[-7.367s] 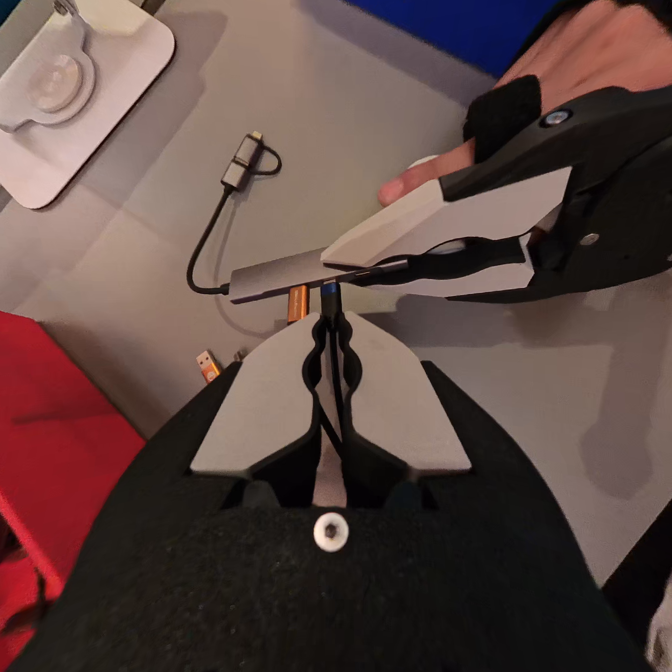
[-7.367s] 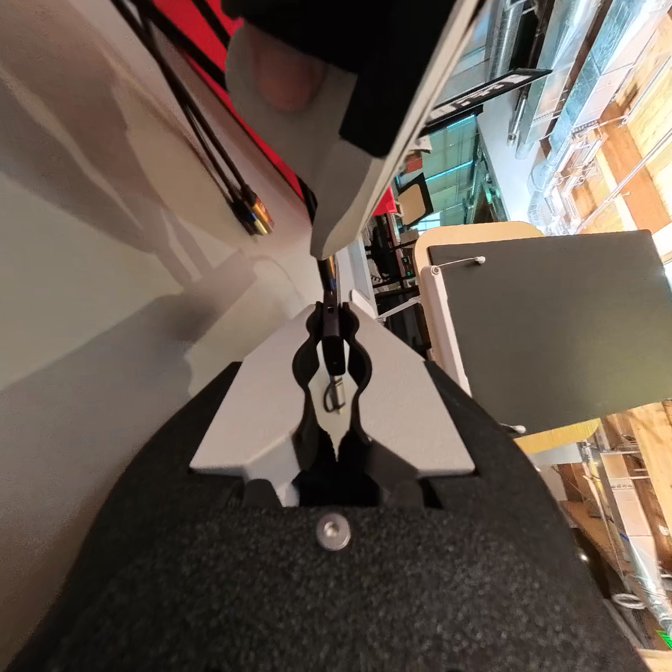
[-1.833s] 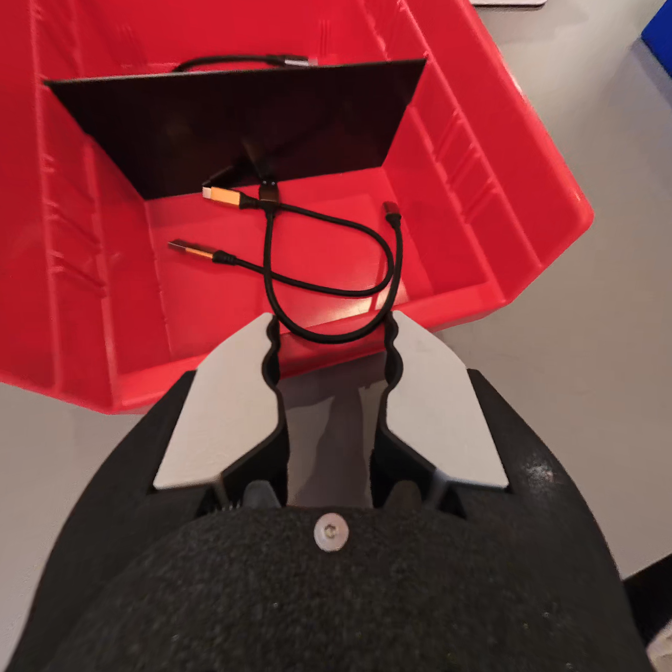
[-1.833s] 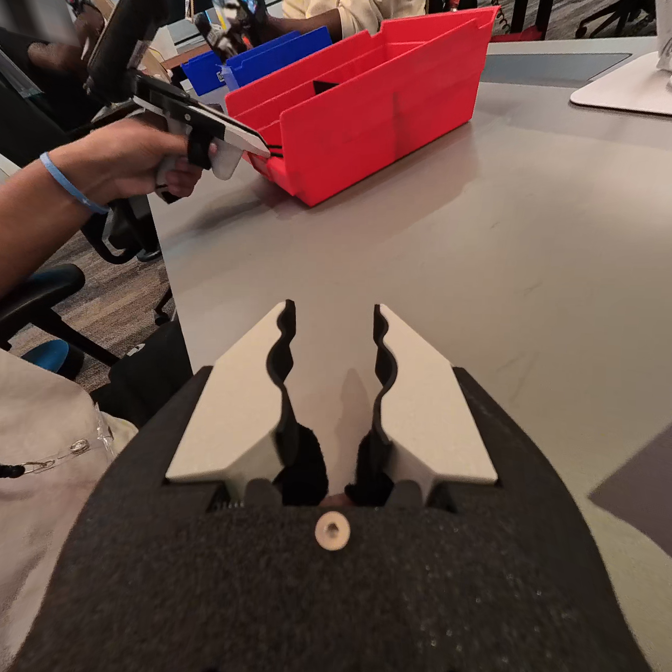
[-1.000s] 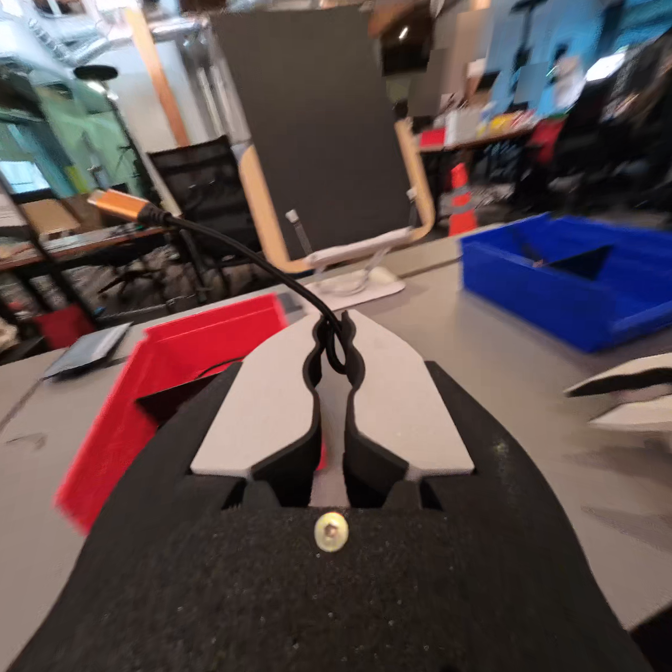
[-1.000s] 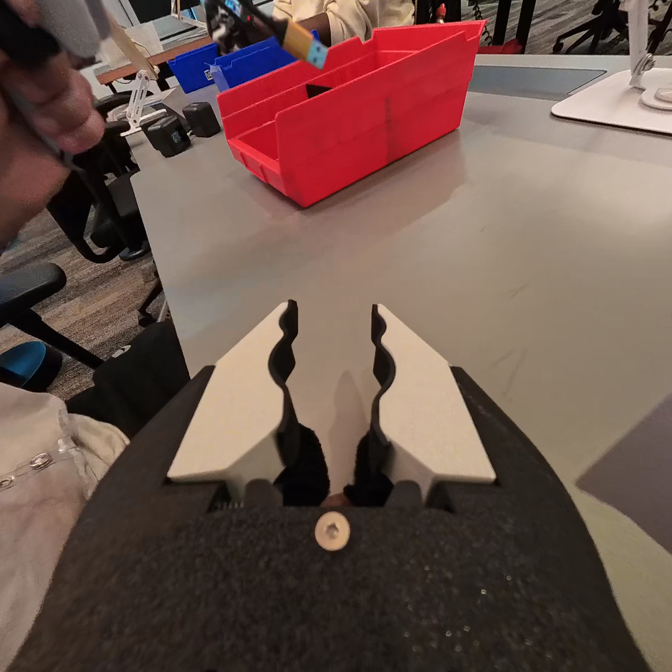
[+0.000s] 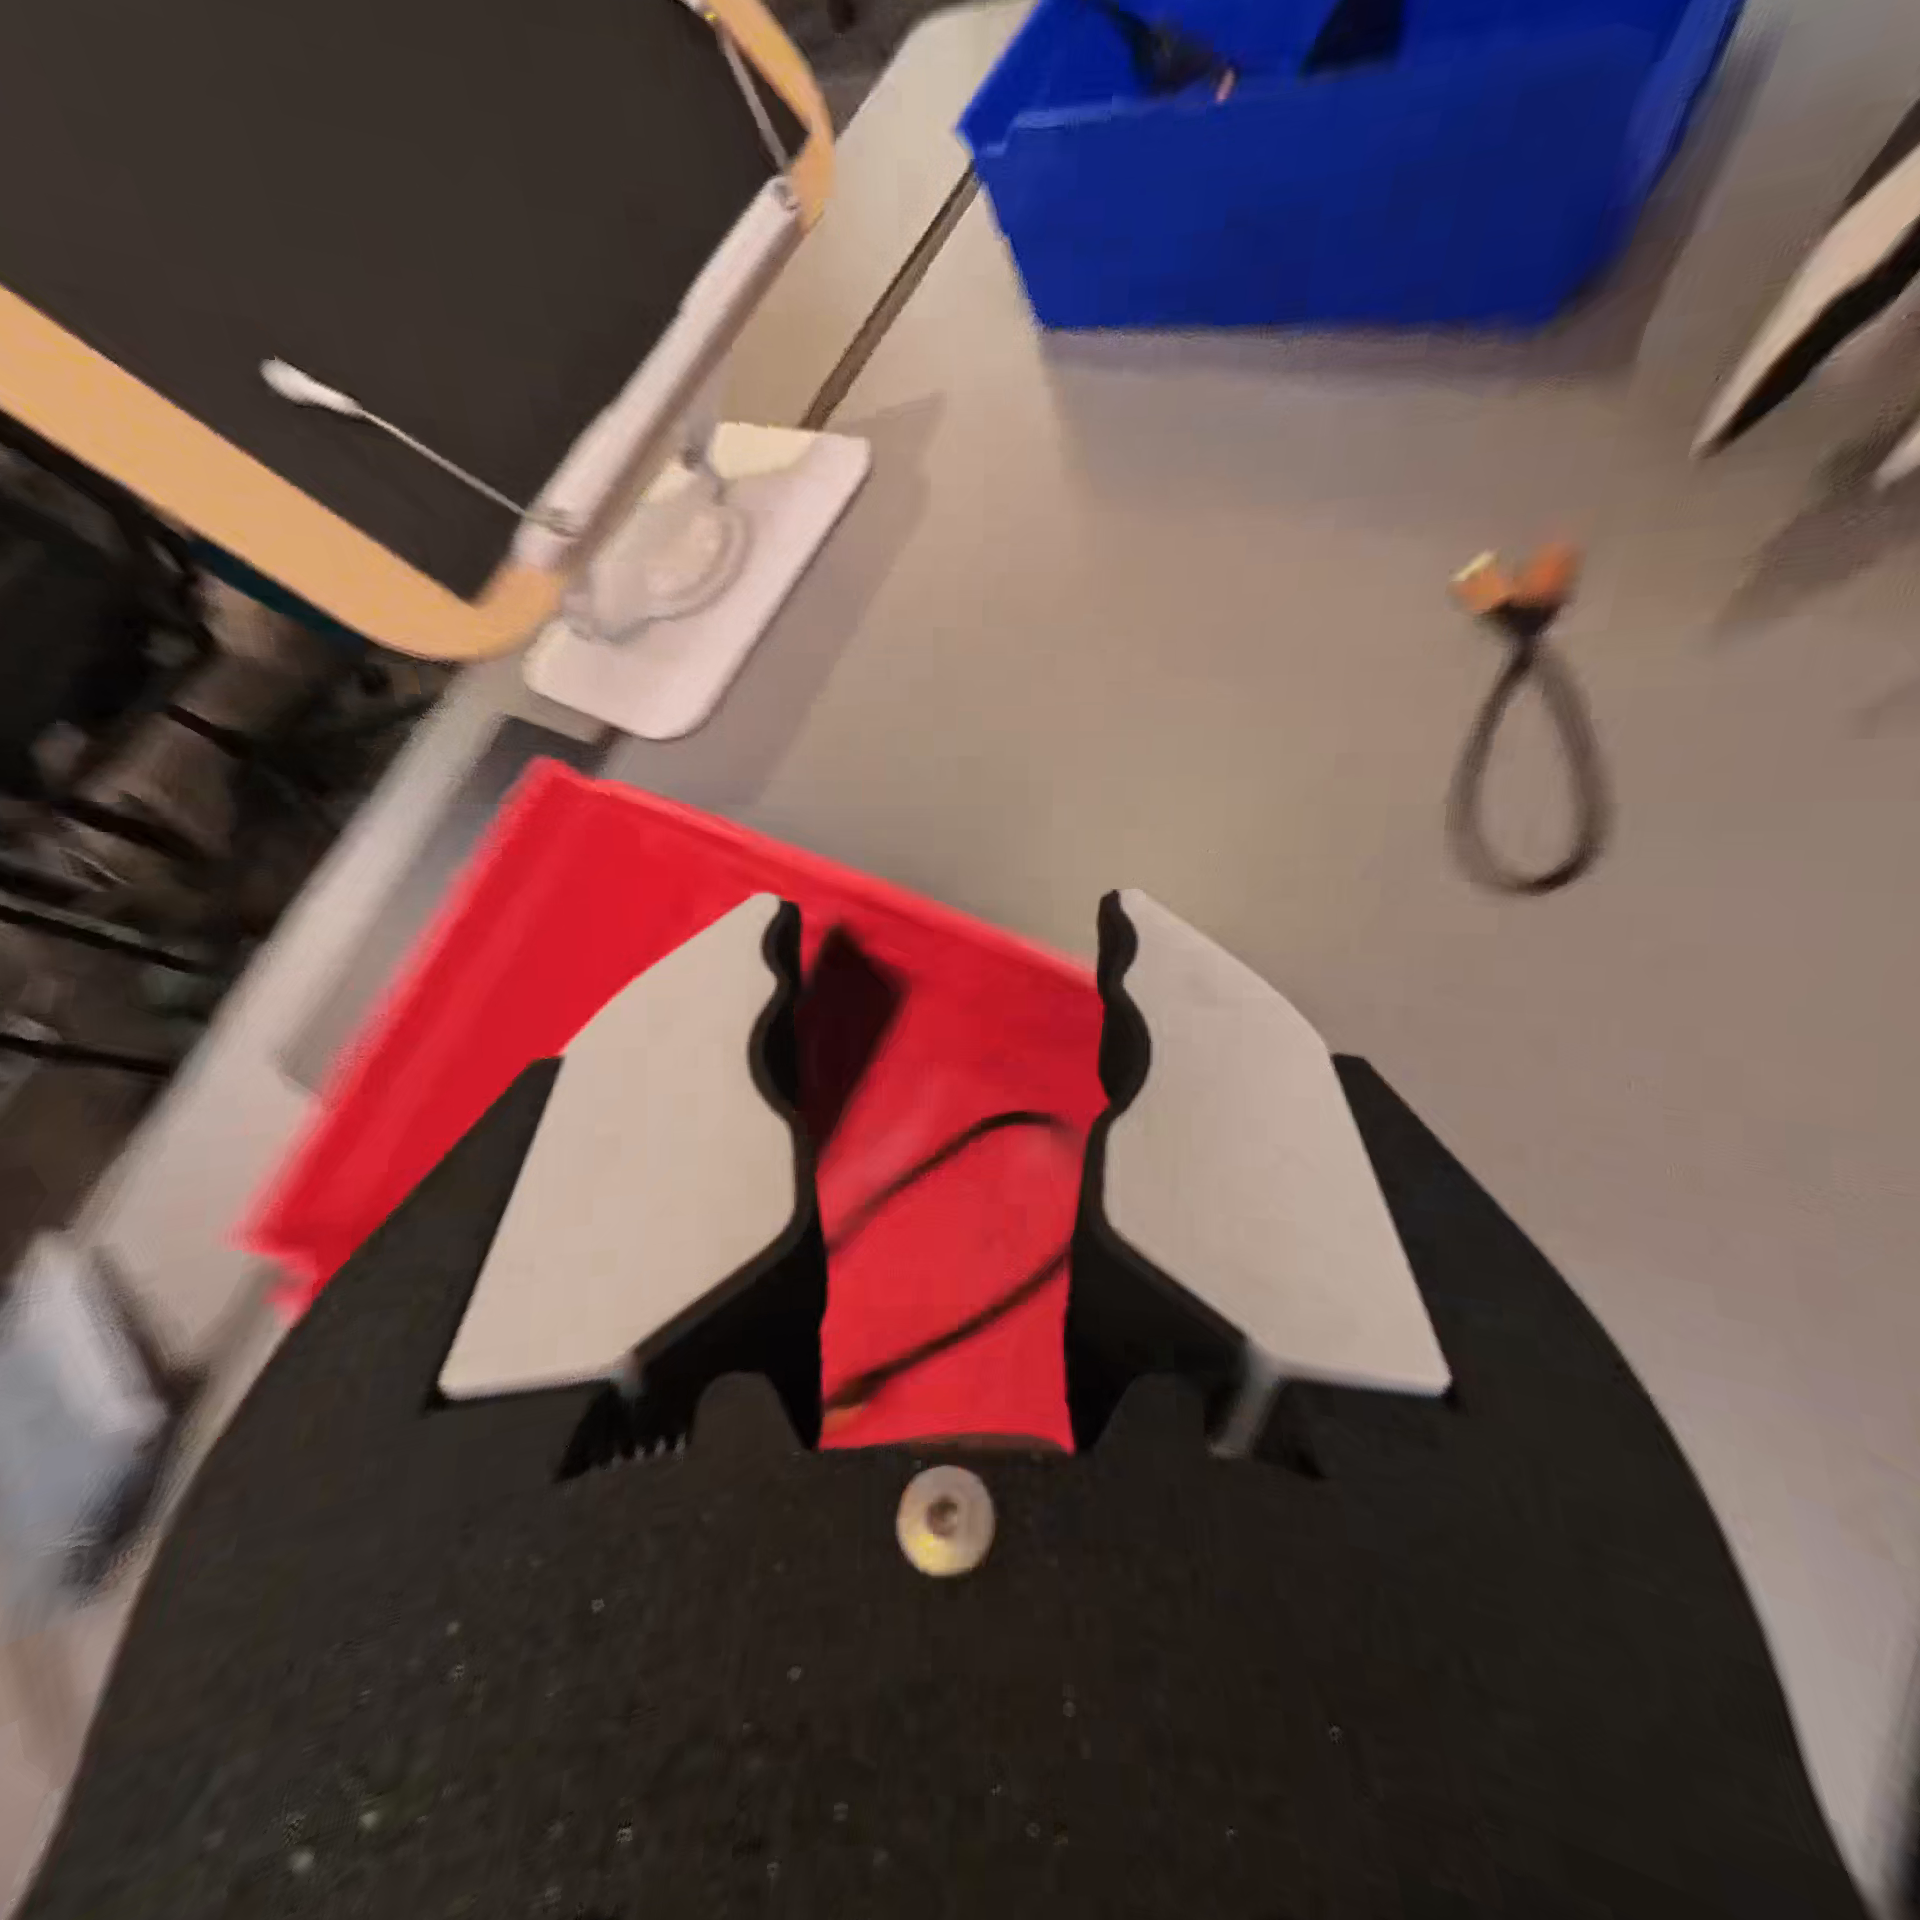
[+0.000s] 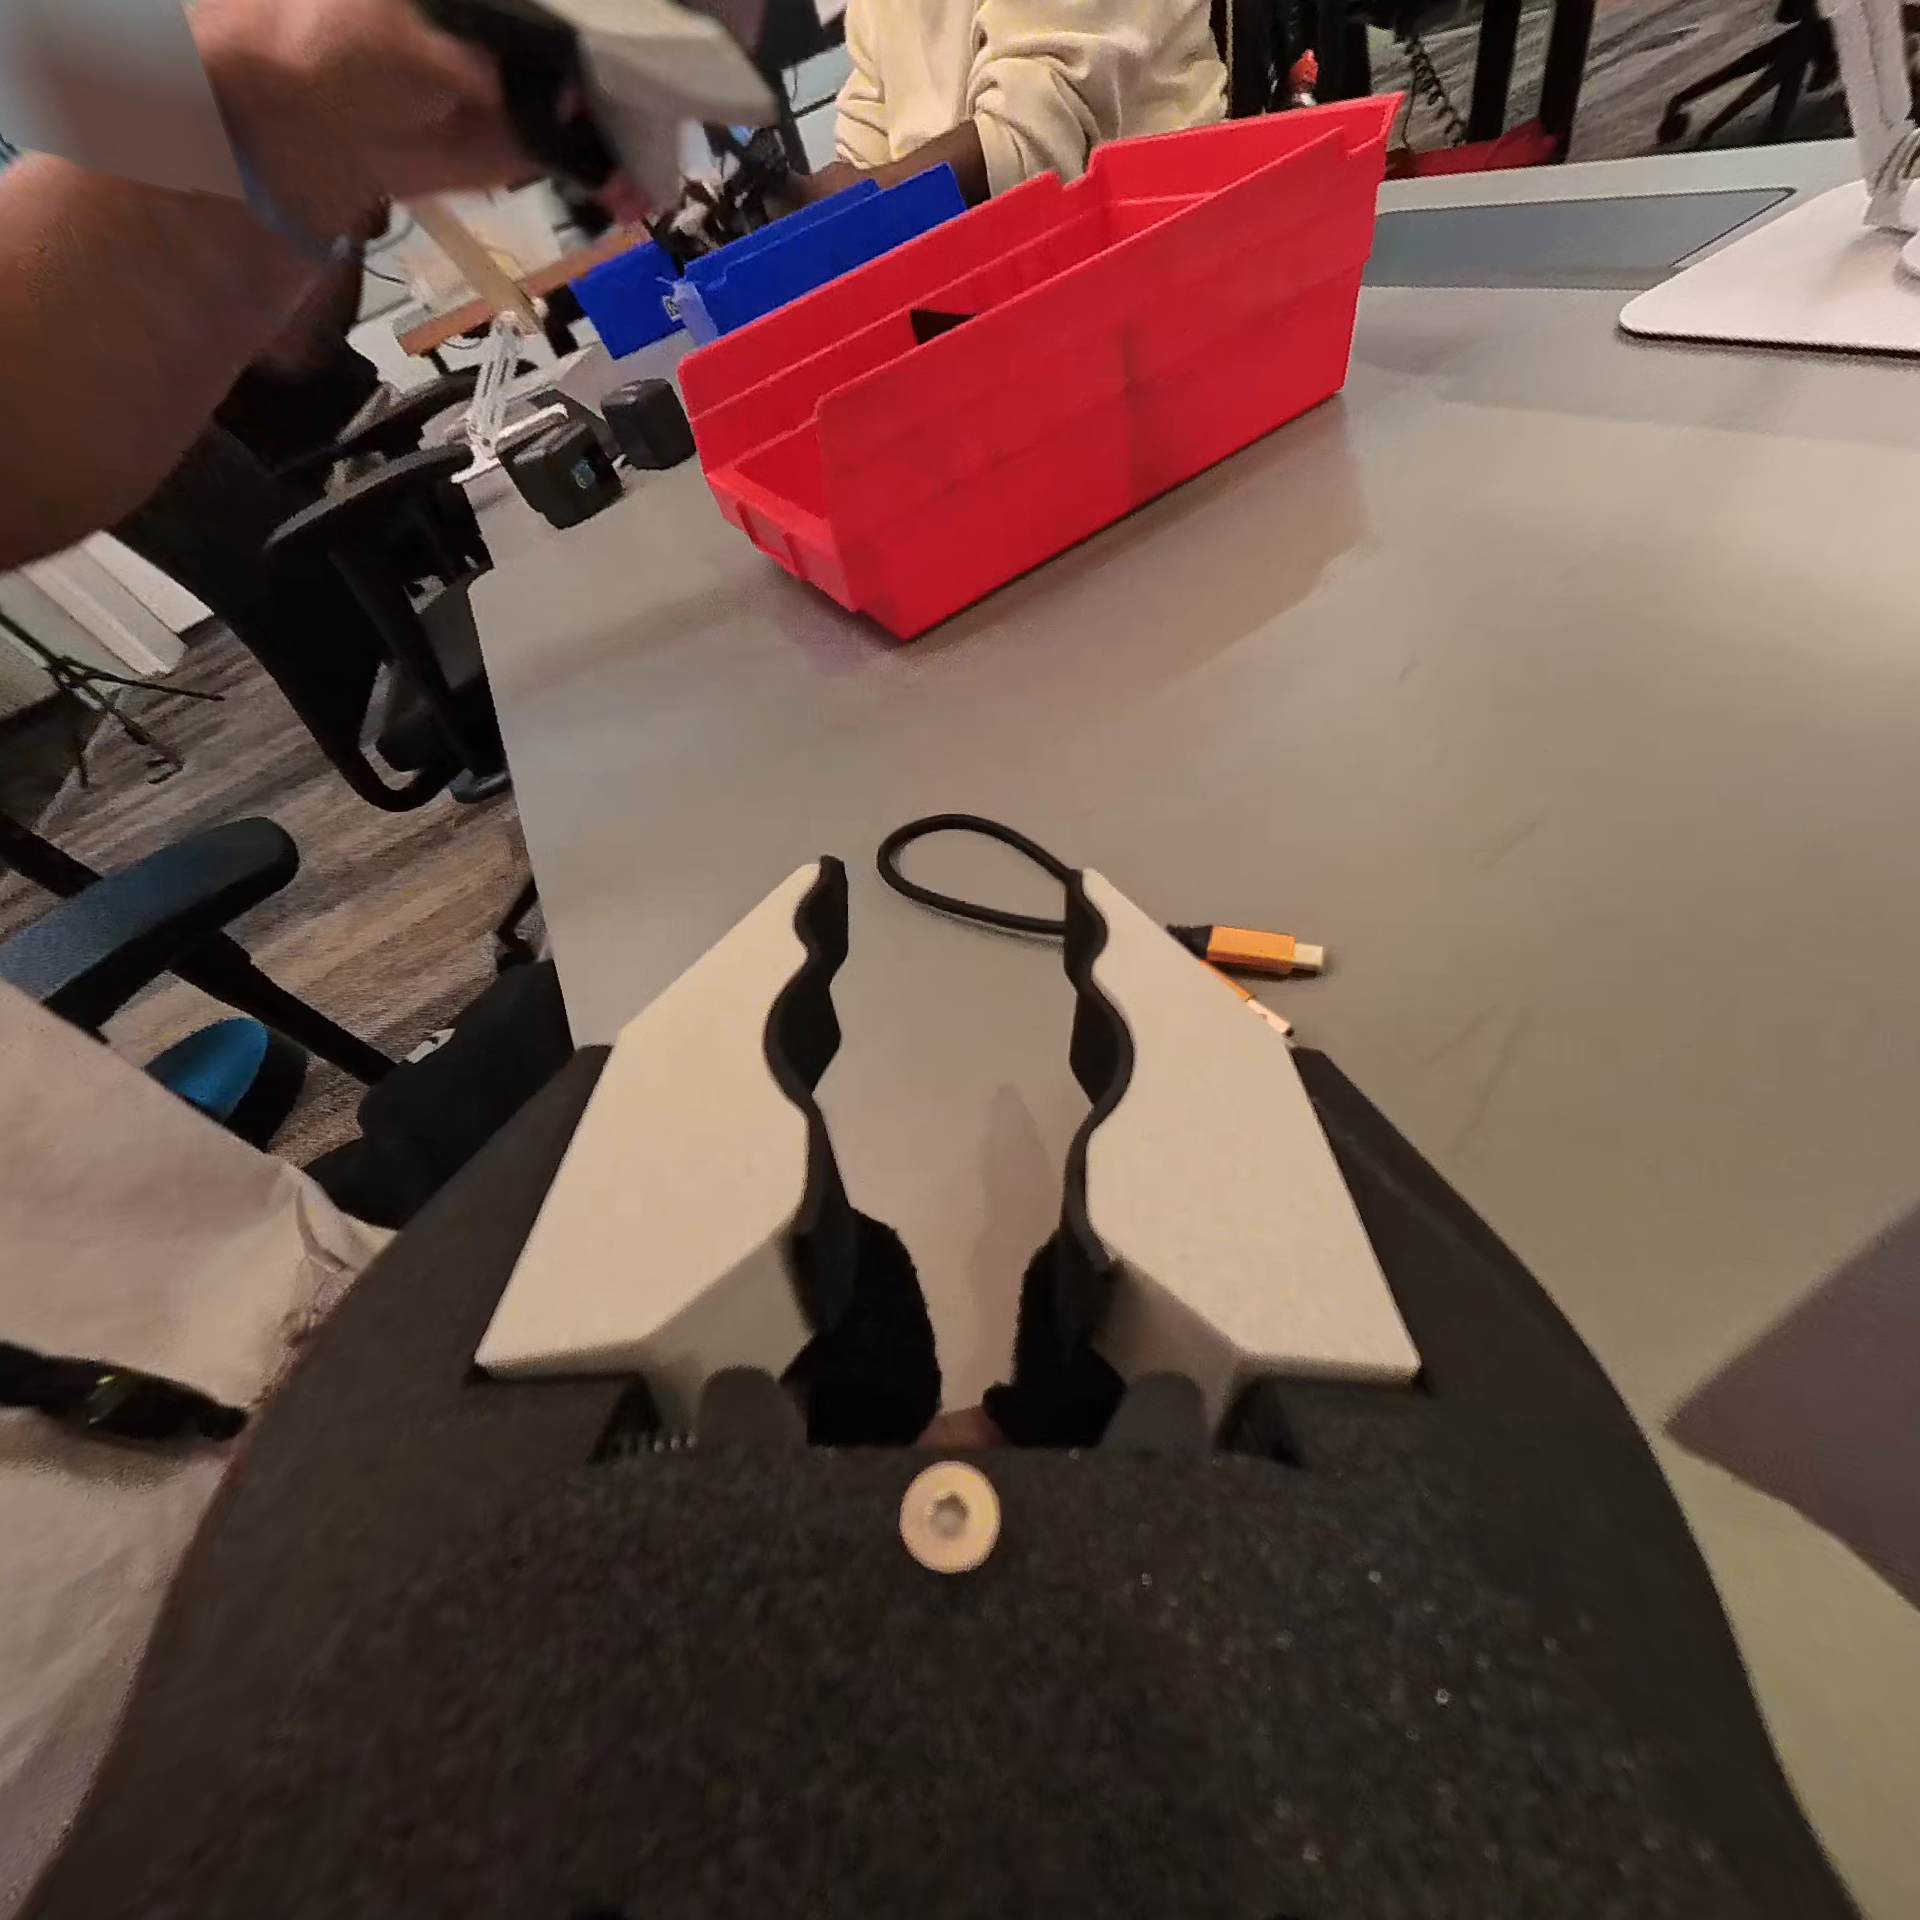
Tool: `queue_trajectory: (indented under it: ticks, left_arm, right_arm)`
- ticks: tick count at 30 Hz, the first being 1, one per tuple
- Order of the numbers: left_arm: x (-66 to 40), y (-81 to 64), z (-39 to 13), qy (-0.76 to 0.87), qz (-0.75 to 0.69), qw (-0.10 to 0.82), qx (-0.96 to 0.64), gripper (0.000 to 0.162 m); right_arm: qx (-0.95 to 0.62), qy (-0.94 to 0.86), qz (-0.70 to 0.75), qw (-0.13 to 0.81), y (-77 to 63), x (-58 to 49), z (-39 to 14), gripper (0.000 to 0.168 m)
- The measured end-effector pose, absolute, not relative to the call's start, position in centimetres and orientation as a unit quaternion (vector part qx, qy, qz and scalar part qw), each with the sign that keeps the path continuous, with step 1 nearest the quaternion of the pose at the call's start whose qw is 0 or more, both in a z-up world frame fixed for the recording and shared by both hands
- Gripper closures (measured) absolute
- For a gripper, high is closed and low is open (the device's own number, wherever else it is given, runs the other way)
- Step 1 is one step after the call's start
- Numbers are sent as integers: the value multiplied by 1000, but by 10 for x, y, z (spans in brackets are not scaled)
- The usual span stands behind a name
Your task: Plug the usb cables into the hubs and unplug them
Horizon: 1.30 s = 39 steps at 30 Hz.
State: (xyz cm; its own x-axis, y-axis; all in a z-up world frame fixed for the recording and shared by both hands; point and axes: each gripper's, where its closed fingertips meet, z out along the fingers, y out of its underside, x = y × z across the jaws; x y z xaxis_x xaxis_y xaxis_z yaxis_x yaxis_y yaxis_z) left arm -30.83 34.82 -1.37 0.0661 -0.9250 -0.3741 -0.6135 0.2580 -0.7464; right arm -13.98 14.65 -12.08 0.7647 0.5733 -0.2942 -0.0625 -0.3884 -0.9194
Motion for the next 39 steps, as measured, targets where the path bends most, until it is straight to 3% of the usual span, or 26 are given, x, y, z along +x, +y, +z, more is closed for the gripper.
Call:
queue_trajectory:
  ticks: [3,7,11,18,21,24,32,39]
  left_arm:
    - [-316,428,-14,722,-101,401,-554,112]
    - [-324,493,-61,816,-30,255,-517,112]
    - [-330,501,-116,894,-35,146,-421,148]
    - [-347,499,-164,901,-31,-36,-430,134]
    - [-352,504,-179,904,-5,-60,-423,130]
    - [-357,514,-193,916,40,-52,-397,138]
    - [-364,513,-183,887,38,-82,-452,141]
    - [-347,494,-85,828,-49,-70,-555,141]
  right_arm:
    - [-773,-157,316,527,153,-135,-119,128]
    - [-769,-131,338,526,163,-126,-117,127]
    - [-761,-104,371,522,168,-120,-113,126]
    - [-742,-101,417,515,170,-127,-106,125]
    - [-739,-107,427,510,168,-131,-106,125]
    - [-738,-111,434,504,166,-134,-107,125]
    - [-744,-106,419,509,169,-129,-107,126]
    - [-781,-176,253,543,194,-118,-111,126]
